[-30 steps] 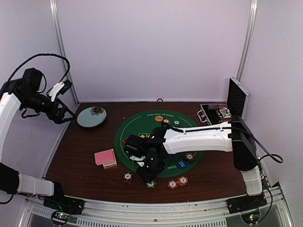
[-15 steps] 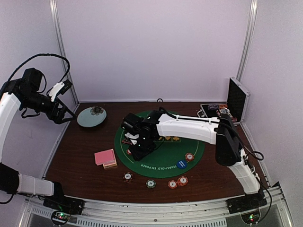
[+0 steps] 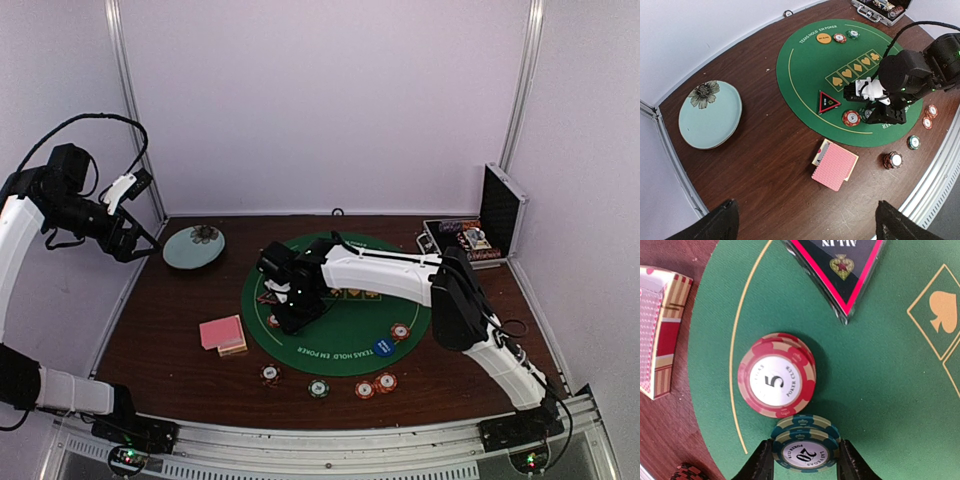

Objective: Distribute texas hold em gaming equipment

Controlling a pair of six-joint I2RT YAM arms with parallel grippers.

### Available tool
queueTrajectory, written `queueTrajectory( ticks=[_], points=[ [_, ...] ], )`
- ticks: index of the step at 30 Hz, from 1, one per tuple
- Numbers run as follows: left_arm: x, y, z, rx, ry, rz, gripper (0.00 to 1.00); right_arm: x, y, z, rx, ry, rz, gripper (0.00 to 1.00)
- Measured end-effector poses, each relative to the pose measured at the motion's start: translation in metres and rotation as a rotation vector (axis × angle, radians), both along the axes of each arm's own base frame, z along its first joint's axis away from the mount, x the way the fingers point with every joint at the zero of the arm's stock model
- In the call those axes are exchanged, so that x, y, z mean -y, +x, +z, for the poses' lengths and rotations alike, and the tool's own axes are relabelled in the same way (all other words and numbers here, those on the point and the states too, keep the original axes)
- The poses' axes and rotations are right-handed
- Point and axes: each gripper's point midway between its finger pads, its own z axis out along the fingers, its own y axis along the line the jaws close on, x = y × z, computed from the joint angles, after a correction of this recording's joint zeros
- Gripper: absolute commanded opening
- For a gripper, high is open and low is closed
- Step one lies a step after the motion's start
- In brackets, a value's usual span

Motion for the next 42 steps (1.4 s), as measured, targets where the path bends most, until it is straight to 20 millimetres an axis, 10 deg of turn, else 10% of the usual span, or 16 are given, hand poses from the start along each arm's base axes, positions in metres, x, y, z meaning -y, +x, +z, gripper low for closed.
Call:
queueTrajectory(
  ticks=[9,19,28,35,42],
  points=[
    [0.0,0.0,0.0,0.001,0.001,-0.002,0.97,-0.002,-0.001,-0.001,-0.007,0.008,0.005,0.64],
    [0.0,0.0,0.0,0.001,0.002,-0.003,0.97,0.012,-0.01,0.009,-0.016,-0.012,0.007,0.66],
    [0.0,0.0,0.0,0.001,0.001,-0.004,0.97,0.052,-0.078,0.045,-0.031,-0.027,0.071,0.74],
    [0.002,-0.001,0.0,0.0,-0.005,-0.01,0.97,0.055,-0.142,0.014,-0.103,-0.081,0.15,0.74],
    [0.002,-0.001,0.0,0.0,-0.005,-0.01,0.98,0.051,-0.145,-0.001,-0.114,-0.09,0.141,0.68]
  ],
)
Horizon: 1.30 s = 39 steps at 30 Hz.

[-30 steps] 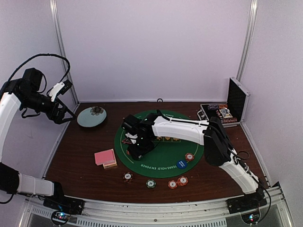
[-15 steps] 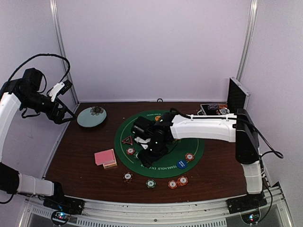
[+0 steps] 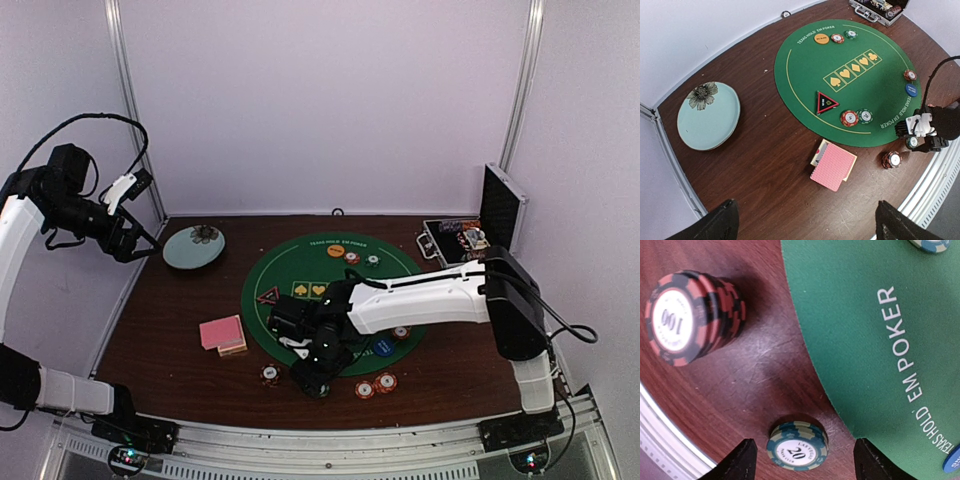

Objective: Distribute texas hold em gaming equipment

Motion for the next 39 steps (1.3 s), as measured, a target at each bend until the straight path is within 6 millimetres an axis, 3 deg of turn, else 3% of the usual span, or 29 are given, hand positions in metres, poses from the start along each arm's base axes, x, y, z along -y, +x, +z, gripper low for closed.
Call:
queueTrajectory(
  ticks=[6,21,31,39],
  points=[
    [0.0,0.0,0.0,0.0,0.001,0.0,0.98,0.002,0.0,-0.011,-0.004,-0.026,-0.002,0.62],
    [0.0,0.0,0.0,0.0,0.001,0.0,0.97,0.004,0.0,-0.012,0.013,-0.041,0.002,0.42],
    [0.0,0.0,0.0,0.0,0.001,0.0,0.98,0.002,0.002,-0.002,0.02,-0.042,0.001,0.31],
    [0.0,0.0,0.0,0.0,0.001,0.0,0.97,0.003,0.001,0.004,0.019,-0.042,0.002,0.29]
  ],
)
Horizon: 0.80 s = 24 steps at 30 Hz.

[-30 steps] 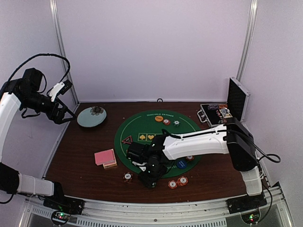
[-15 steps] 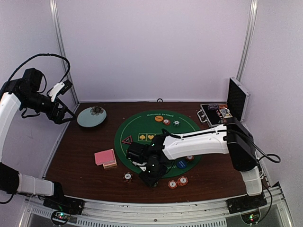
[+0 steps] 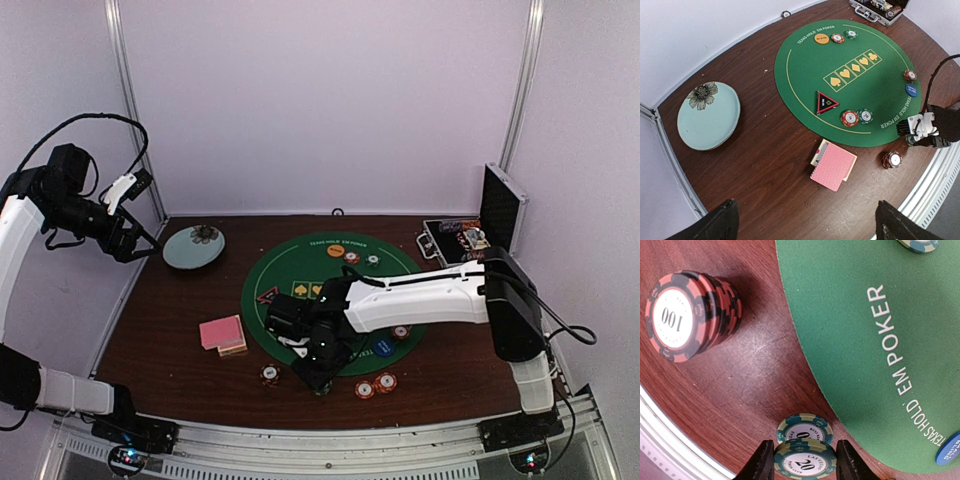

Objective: Distribute texas hold em gaming equipment

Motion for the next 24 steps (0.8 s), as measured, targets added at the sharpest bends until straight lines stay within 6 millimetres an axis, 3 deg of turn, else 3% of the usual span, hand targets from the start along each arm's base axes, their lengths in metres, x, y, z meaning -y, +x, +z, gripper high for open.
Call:
queueTrajectory(
  ticks=[9,13,18,21,24],
  points=[
    [0.0,0.0,0.0,0.0,0.0,0.0,0.98,0.006,0.0,0.003,0.0,-0.016,-0.005,0.28],
    [0.0,0.0,0.0,0.0,0.0,0.0,0.98,0.011,0.008,0.016,0.011,-0.006,-0.025,0.28],
    [0.0,0.0,0.0,0.0,0.0,0.0,0.98,0.031,0.046,0.051,0.052,0.045,-0.116,0.27],
    [0.0,0.0,0.0,0.001,0.001,0.001,0.98,0.059,0.078,0.068,0.082,0.061,-0.207,0.27],
    [0.0,0.0,0.0,0.002,0.002,0.001,0.98,0.092,0.103,0.07,0.098,0.04,-0.292,0.26]
  ],
)
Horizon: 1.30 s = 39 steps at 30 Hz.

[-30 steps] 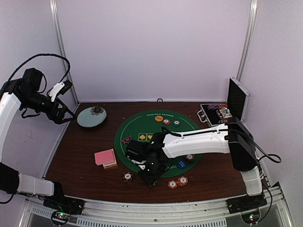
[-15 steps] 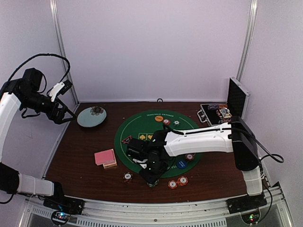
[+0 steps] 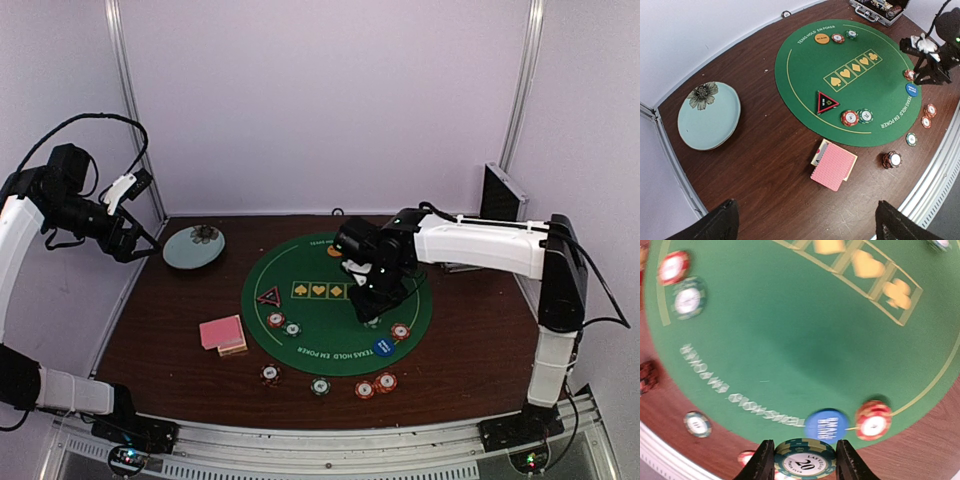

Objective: Distribute texas hold em gaming equipment

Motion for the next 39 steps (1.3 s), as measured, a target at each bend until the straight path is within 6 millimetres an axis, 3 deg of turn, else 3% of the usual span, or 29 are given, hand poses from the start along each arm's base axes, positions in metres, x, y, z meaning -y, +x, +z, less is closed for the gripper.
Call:
queueTrajectory(
  ticks=[8,14,21,32,39],
  points=[
    [0.0,0.0,0.0,0.0,0.0,0.0,0.98,0.095,0.043,-0.037,-0.054,-0.111,-0.208,0.26],
    [0.0,0.0,0.0,0.0,0.0,-0.001,0.97,0.131,0.057,-0.053,-0.078,-0.13,-0.294,0.26],
    [0.0,0.0,0.0,0.001,0.002,-0.002,0.98,0.142,0.066,-0.062,-0.072,-0.12,-0.324,0.26],
    [0.0,0.0,0.0,0.001,0.002,-0.003,0.97,0.141,0.059,-0.084,-0.107,-0.107,-0.323,0.28],
    [0.0,0.0,0.0,-0.001,0.003,-0.002,0.97,0.138,0.062,-0.086,-0.109,-0.091,-0.325,0.55]
  ],
)
